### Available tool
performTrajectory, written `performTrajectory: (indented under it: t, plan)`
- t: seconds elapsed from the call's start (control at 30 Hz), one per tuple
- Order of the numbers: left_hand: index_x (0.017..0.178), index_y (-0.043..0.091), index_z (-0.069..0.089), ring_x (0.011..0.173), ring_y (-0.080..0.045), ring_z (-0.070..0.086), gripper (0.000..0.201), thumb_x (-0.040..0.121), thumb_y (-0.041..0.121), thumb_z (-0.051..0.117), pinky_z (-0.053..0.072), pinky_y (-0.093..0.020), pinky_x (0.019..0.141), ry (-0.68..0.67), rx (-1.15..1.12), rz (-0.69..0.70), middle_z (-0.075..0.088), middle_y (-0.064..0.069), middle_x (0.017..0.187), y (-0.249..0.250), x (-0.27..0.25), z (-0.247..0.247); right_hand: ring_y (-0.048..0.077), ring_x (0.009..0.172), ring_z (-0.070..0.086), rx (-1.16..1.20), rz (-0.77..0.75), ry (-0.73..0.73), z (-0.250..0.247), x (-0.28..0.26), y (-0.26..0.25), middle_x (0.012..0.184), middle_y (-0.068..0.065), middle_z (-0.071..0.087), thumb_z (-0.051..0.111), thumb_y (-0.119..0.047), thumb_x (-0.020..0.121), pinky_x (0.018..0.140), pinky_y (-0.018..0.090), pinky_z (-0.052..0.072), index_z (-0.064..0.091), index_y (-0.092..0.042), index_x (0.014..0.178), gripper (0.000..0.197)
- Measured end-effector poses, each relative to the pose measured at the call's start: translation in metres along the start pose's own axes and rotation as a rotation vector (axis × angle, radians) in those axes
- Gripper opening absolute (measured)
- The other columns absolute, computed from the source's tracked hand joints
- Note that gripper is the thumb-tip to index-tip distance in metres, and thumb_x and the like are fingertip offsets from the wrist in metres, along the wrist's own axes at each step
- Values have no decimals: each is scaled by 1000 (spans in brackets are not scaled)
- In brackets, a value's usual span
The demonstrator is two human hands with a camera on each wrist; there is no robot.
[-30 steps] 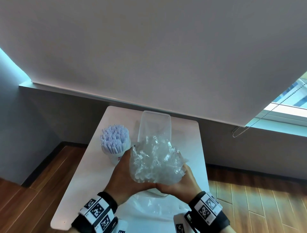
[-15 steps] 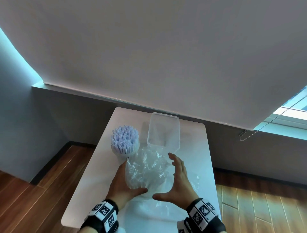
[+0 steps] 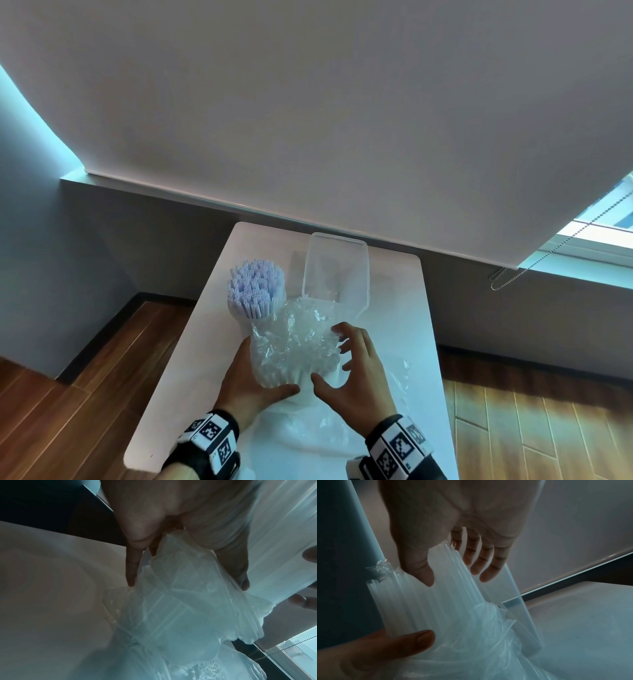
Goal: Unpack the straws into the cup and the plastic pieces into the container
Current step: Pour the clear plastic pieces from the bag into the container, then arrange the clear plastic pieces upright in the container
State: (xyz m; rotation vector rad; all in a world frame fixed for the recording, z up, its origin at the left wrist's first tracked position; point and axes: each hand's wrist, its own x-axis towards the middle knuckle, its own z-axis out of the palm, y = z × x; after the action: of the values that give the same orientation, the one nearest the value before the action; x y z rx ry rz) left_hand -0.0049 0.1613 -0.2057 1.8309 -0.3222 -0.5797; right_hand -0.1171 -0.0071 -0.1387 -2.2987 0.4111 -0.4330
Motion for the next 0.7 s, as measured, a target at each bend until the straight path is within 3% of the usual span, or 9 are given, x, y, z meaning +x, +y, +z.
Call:
performTrajectory:
  t: [0.17,0.37,0.7]
  plan:
    - [129,44,42,114,-5,58,111,33,45,99,50,-33,99,3,10,-22,60,20,123,-2,1,1,6,98,52,11,-8,47,6,3,1,111,-23,43,71,-28,66,74,14,47,43,-33,111,53]
    - [128,39,43,113,-3,56,106,38,37,99,44,-23,93,8,7,-10,59,19,121,3,-2,0,8,96,51,-50,-17,66,9,7,-1,102,-19,53,58,-34,74,82,17,42,39,-37,106,38]
    - [127,36,45,109,1,57,102,41,32,99,41,-12,85,15,16,-15,60,21,117,7,-4,-4,5,100,47,1,-120,170,11,12,2,107,-18,50,51,-31,89,90,4,31,45,-29,115,27]
